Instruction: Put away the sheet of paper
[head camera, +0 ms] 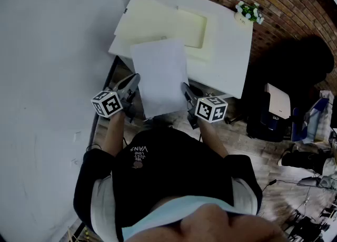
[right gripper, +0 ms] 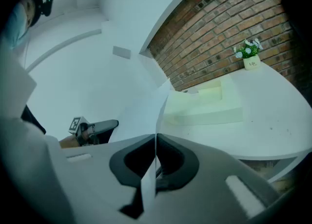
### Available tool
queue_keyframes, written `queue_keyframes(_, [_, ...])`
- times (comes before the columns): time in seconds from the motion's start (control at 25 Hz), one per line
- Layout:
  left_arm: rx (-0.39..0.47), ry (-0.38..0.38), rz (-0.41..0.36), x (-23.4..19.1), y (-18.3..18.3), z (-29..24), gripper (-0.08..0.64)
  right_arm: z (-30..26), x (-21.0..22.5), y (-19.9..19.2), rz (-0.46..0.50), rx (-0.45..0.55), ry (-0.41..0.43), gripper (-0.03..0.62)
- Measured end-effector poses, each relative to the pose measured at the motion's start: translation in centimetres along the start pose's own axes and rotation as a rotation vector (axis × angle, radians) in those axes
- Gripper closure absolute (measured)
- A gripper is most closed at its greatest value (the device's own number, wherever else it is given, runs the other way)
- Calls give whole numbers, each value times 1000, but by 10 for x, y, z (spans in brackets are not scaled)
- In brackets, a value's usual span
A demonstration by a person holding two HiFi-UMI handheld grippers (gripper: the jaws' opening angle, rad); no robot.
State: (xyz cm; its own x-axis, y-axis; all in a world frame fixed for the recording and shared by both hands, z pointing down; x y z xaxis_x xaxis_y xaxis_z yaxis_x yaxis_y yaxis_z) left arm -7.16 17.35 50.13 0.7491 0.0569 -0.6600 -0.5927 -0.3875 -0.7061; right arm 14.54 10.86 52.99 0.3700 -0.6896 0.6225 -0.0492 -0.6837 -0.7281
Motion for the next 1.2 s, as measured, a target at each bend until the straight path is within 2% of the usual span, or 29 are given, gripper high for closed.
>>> queue_keyframes(0.56, [0, -7, 9, -16, 15, -8, 560, -19, 2, 10, -38, 25, 14, 592])
queue_keyframes(1.2, [-42, -76, -7, -60, 63, -20, 559, -71, -10, 26, -51, 80, -62, 592])
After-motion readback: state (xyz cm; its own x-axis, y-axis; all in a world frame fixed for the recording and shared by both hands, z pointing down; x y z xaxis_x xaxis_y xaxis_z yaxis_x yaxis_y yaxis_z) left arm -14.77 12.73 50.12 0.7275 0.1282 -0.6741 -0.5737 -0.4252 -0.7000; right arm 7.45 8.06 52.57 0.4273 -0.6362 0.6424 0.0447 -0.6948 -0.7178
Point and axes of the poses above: the fingertips, and each gripper's own axes: z backward along the fingers, x to its right, y out of its top, the point moved 3 cm from there along z, backward along the fingers, and after that the axes turned 7 degrees about y, right-handed, at the moved point
